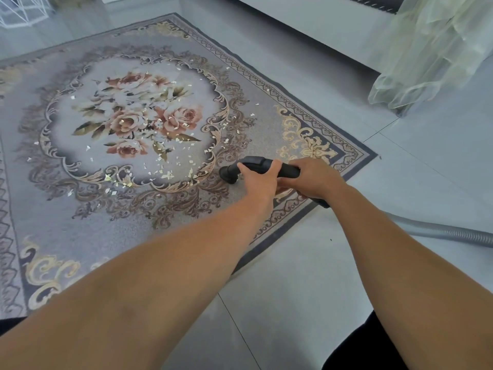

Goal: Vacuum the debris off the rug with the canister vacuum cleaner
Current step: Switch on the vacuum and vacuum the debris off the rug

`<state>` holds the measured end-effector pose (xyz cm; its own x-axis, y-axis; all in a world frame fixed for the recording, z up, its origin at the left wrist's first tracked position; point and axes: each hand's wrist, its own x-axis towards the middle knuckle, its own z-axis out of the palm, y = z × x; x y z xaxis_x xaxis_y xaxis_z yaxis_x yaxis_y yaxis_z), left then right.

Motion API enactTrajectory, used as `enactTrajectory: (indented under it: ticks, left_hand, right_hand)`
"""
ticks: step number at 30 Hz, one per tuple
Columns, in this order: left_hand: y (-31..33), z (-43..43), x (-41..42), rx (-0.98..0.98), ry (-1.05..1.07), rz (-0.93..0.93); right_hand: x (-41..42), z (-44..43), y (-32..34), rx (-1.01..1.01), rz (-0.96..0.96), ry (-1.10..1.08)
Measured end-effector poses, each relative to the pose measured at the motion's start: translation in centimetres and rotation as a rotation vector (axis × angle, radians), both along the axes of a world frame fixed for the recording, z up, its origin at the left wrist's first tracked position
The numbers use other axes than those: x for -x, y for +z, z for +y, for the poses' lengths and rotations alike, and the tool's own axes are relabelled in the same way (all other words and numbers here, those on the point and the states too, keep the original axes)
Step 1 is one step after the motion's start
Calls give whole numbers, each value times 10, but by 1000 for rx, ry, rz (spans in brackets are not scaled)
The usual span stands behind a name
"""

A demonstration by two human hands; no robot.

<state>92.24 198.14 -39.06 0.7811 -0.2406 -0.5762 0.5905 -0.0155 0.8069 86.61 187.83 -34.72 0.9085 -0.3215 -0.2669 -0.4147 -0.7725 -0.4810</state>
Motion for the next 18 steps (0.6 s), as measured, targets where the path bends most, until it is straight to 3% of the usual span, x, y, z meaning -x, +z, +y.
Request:
enactTrajectory:
  ticks: [5,18]
  left_hand:
    - [34,-21,29,-44,-30,3]
    - [28,-50,36,-70,-114,6]
  right_hand:
    - [21,-30,8,24,4,-32]
    - [35,-62,0,-30,13,-61]
